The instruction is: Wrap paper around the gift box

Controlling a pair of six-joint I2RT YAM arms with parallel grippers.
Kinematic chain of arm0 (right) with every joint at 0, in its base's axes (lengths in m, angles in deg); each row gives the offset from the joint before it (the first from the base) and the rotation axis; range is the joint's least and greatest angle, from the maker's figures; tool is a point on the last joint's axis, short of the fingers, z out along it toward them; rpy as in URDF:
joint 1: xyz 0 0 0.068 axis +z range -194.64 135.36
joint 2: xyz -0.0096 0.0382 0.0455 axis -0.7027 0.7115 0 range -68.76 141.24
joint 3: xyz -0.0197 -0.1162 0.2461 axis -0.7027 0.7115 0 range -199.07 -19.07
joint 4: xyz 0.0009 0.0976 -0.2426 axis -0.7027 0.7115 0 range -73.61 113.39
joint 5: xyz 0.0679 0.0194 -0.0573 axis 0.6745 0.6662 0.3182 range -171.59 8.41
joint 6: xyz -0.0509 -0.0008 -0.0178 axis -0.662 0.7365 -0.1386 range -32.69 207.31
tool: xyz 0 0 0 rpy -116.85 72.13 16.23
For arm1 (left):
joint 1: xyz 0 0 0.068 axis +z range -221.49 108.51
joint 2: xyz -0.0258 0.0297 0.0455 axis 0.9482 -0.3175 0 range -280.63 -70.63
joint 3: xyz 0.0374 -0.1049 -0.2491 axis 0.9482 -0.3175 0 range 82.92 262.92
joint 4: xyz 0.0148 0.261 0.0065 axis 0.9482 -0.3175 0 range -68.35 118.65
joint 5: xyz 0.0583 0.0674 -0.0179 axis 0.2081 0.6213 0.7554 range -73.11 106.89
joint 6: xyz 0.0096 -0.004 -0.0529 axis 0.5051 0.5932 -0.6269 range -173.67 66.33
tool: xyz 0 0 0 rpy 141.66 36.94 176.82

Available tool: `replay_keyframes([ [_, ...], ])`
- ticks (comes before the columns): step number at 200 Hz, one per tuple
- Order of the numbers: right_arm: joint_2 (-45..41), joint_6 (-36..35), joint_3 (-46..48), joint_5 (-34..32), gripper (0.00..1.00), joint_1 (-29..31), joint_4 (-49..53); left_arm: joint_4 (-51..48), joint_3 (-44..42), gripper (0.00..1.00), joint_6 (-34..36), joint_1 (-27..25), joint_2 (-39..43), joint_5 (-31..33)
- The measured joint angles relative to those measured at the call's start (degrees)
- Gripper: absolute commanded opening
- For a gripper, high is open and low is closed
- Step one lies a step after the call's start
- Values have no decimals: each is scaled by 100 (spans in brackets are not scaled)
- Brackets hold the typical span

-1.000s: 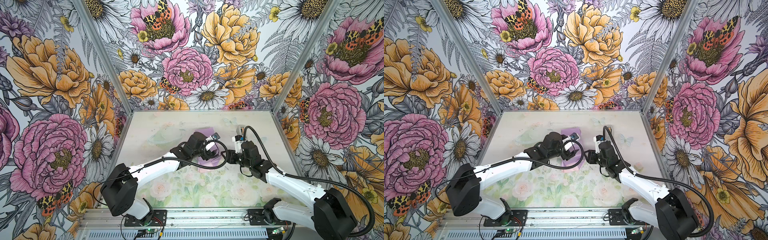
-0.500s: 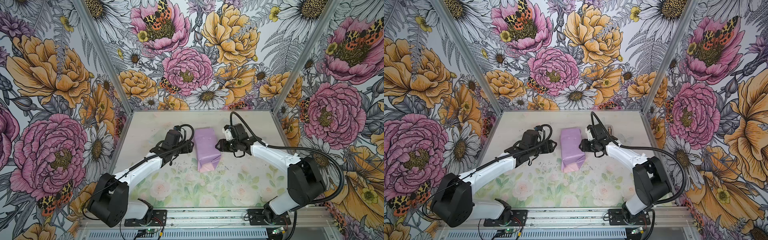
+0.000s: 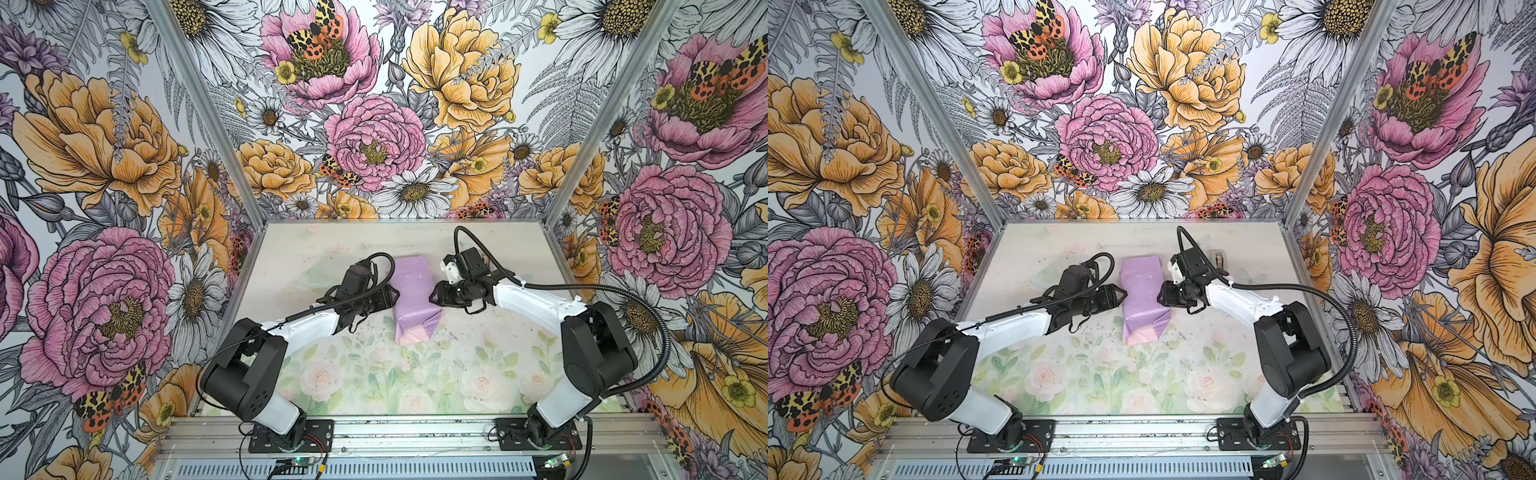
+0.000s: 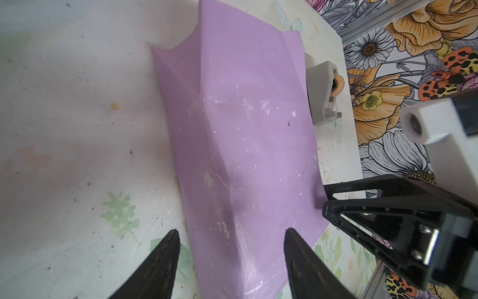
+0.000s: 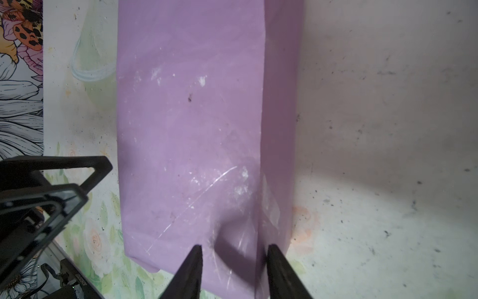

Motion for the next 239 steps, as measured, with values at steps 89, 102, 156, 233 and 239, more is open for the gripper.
replay_keyframes([
  [89,-669,479,671,-155,48,-61,63,184,1051,66,138,-452,-1069,-162],
  [102,-787,520,680,-179,48,-122,111,177,1060,66,184,-468,-1062,-160],
  [156,-623,490,542,-249,47,-225,254,114,365,63,332,-229,74,133],
  [233,-809,380,579,-433,48,-221,304,282,-1591,52,149,-107,1132,509],
  [239,-883,380,579,-435,48,-221,304,315,-1655,51,118,-149,1126,511],
])
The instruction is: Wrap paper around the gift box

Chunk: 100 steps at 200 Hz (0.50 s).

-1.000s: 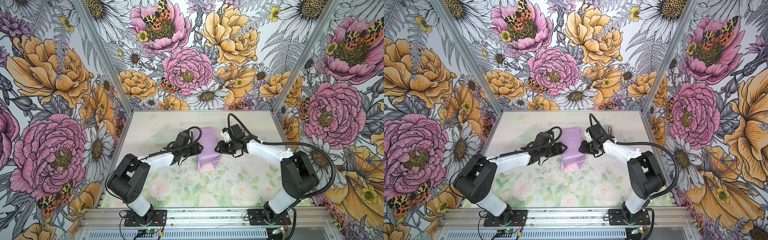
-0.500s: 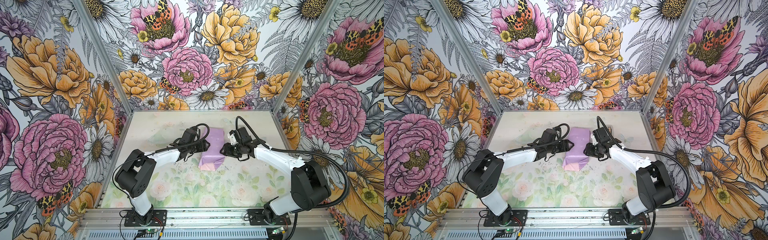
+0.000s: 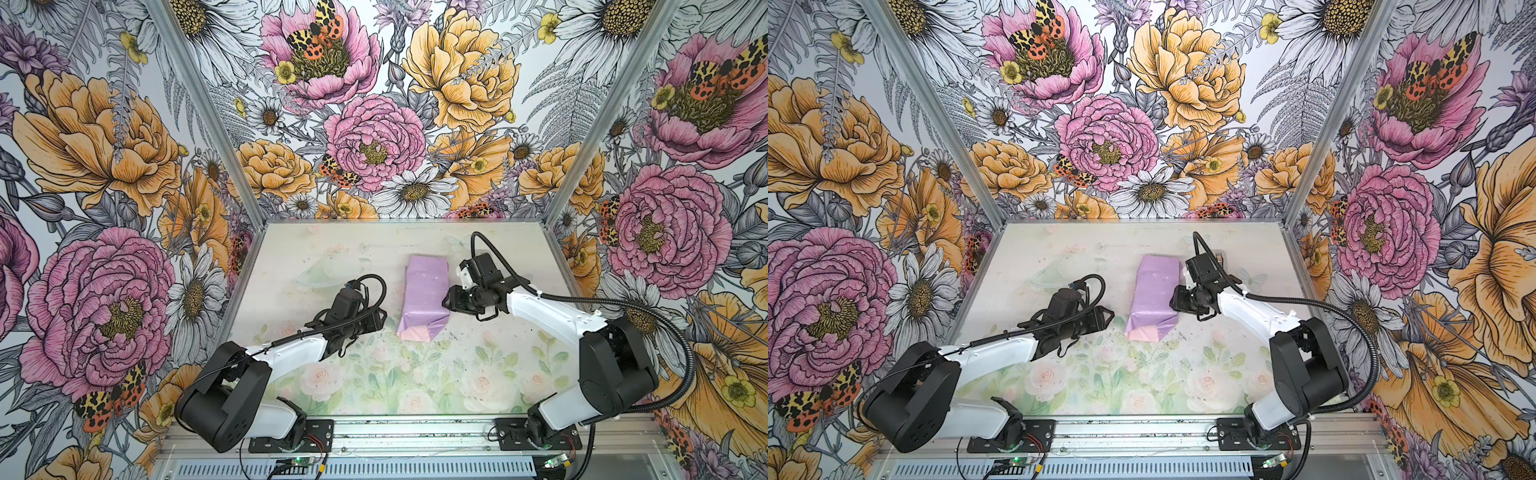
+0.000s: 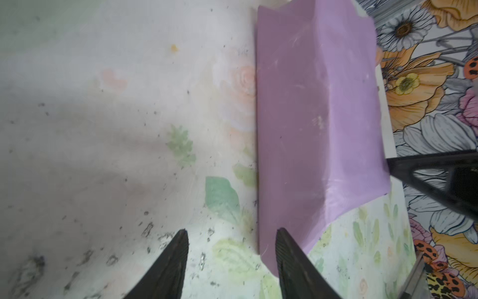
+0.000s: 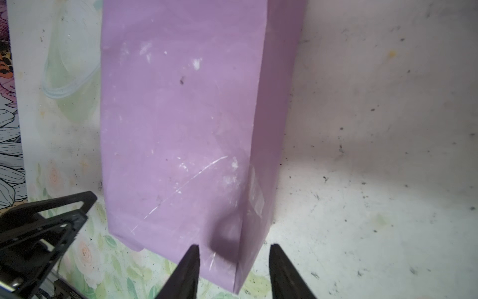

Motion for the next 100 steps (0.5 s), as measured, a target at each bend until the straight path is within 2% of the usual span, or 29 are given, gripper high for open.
replay_keyframes([
  [58,92,2,2,39,48,85,-2,734,-164,41,-144,-396,-505,-4],
  [100,160,-13,11,20,48,127,-4,1196,-138,34,-153,-437,-984,-22],
])
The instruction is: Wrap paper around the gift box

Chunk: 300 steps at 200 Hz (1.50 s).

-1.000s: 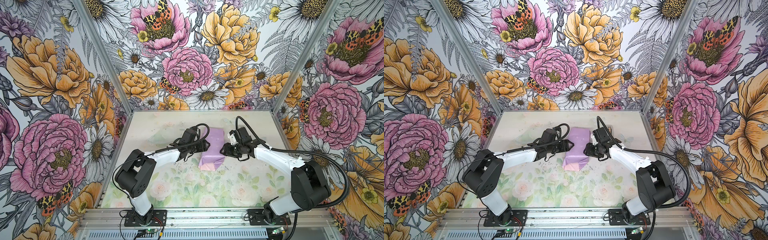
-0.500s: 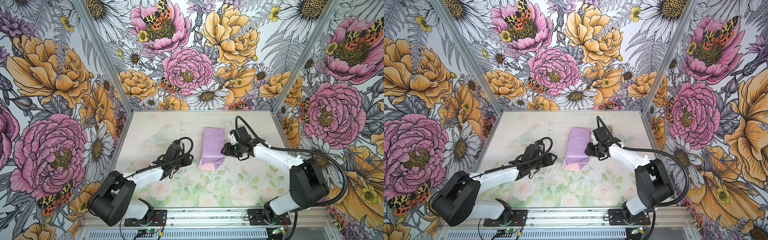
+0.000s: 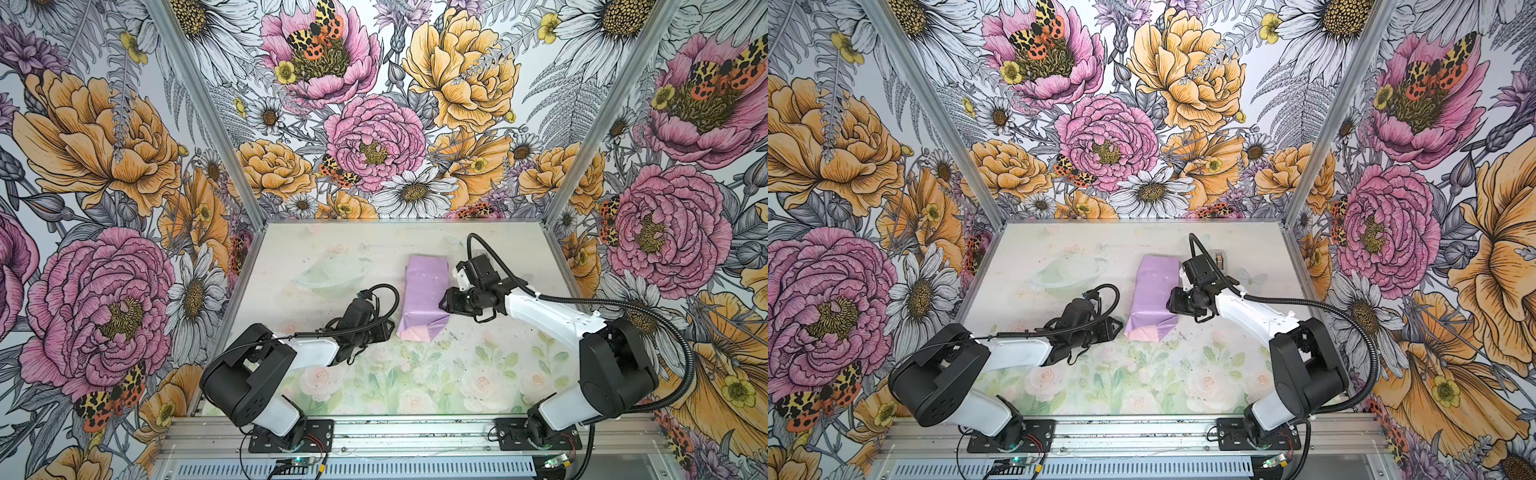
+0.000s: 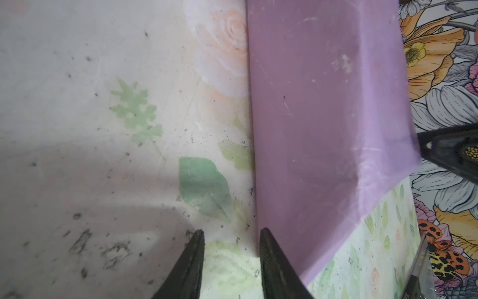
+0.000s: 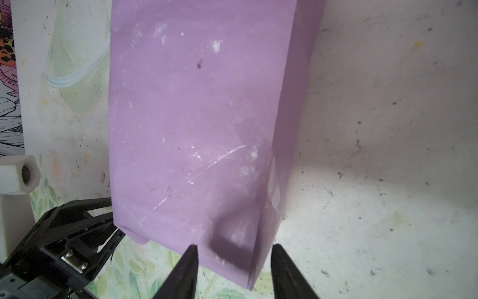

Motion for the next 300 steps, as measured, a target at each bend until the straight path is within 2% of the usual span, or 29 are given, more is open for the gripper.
replay_keyframes([
  [103,0,-26,92,-96,47,0,0,647,254,31,74,-291,-518,-184],
  [142,0,-26,96,-116,47,0,0,643,212,48,79,-280,-431,-155],
  [174,0,-28,96,-136,47,0,2,358,-33,59,197,-260,424,50],
  [197,0,-28,96,-140,47,0,2,260,-96,61,372,-260,1021,203],
  [230,0,-28,96,-151,47,17,2,70,-72,60,708,-262,1200,341],
  [300,0,-114,96,-151,47,26,0,-271,367,52,1231,-330,282,341],
])
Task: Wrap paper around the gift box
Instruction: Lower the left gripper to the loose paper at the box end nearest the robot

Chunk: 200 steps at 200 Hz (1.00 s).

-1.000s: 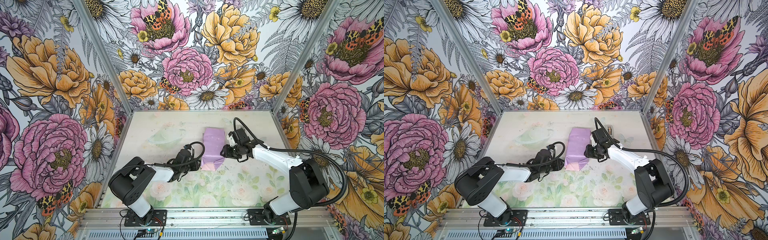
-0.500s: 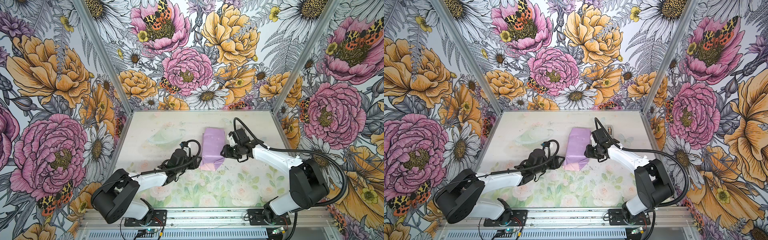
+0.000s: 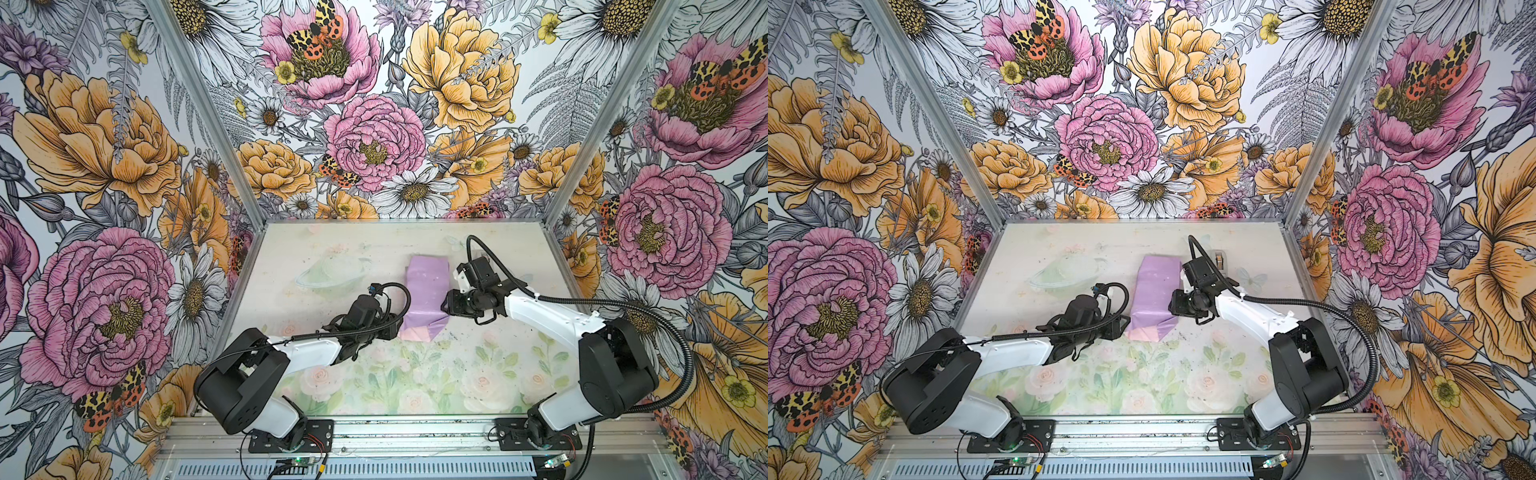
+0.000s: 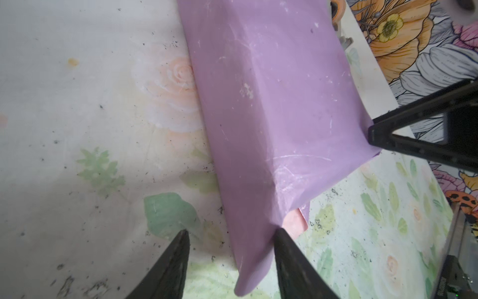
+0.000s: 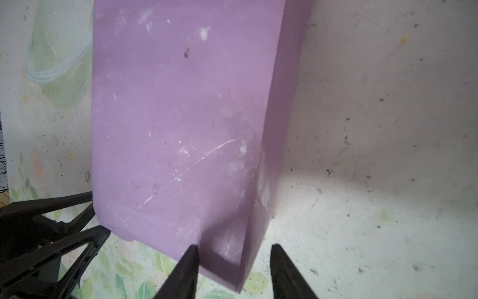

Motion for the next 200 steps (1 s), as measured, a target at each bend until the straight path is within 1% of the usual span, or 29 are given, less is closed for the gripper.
replay_keyframes([
  [28,0,-2,2,0,47,0,0,-70,133,50,125,-9,-101,9],
  [59,0,-4,11,0,47,0,-2,-188,232,49,236,-52,-181,81],
  [112,0,-2,70,20,49,24,-15,-444,380,47,470,-262,-227,354],
  [174,-2,-17,76,35,50,28,-31,-535,660,47,487,-501,-549,748],
  [200,-2,-9,90,127,50,28,-96,-619,704,43,483,-570,-634,927],
])
